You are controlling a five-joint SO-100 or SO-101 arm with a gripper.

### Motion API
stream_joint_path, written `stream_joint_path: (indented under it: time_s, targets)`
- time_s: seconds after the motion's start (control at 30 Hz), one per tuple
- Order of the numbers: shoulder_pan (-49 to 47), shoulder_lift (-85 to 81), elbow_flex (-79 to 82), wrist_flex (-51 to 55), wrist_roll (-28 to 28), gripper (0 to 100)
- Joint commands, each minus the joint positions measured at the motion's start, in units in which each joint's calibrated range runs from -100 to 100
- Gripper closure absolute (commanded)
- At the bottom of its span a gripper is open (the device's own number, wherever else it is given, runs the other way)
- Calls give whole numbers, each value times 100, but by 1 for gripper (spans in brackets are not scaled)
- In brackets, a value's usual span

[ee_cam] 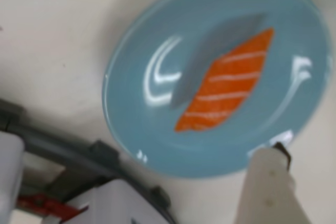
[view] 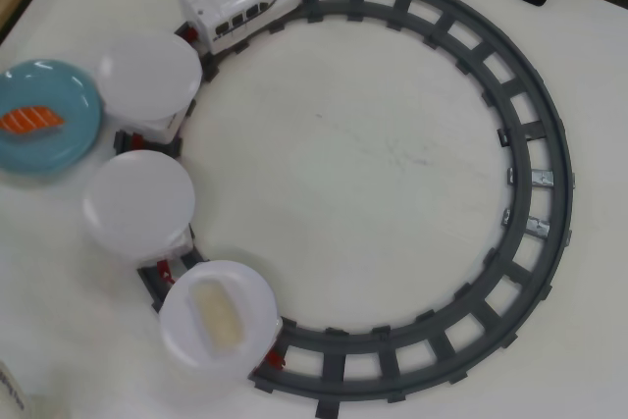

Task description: Pick up the sushi from the Shinkansen and put it on the blue dish

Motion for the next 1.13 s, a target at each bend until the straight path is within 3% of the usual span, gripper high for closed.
stream_joint_path:
  time_s: [0.0, 0.4, 0.77, 1.1]
  targets:
    - [87, -1070, 330, 100, -77, 84]
    - [87, -4455, 3405, 49, -270, 84]
    - [879, -7897, 7219, -1310, -547, 84]
    - [1099, -9042, 8427, -1497, -976, 84]
